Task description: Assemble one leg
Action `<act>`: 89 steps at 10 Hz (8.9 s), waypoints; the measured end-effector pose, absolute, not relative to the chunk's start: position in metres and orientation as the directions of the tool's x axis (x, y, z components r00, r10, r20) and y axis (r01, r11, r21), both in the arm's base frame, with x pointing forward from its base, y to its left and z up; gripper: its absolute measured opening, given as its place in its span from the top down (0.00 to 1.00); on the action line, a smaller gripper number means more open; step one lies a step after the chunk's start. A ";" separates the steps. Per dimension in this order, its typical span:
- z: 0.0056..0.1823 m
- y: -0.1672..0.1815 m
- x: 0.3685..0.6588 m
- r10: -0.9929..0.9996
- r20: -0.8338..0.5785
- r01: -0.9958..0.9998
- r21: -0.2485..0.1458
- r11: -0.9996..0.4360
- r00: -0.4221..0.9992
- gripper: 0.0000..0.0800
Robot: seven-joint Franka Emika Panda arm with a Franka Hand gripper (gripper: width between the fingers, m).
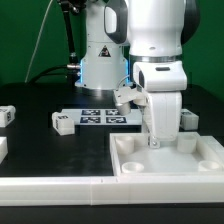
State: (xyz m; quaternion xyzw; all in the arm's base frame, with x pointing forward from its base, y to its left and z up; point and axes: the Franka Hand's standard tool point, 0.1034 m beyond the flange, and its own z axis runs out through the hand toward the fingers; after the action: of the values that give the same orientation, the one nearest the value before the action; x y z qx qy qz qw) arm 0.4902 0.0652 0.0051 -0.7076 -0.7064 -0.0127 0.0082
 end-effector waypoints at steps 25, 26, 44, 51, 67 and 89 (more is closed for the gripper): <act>0.064 0.094 0.464 0.881 0.026 0.881 0.032 -0.473 0.472 0.19; 0.064 0.095 0.464 0.854 0.028 0.853 0.030 -0.520 0.520 0.19; 0.047 0.161 0.397 0.198 -0.513 0.183 -0.079 -0.980 0.835 0.19; 0.022 0.168 0.369 0.188 -0.852 0.192 -0.106 -0.976 0.488 0.19; 0.006 0.169 0.349 0.190 -0.851 0.199 -0.103 -0.975 0.489 0.64; 0.105 0.105 0.507 0.263 0.077 0.269 -0.094 -0.958 0.962 0.64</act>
Offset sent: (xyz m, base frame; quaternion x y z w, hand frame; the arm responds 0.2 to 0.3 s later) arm 0.0000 0.0000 0.0000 0.0000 0.0000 0.0000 1.0000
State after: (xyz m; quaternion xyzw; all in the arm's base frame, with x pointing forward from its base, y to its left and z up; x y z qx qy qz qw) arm 0.5075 0.1048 0.1053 -0.9890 -0.1345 -0.0319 0.0519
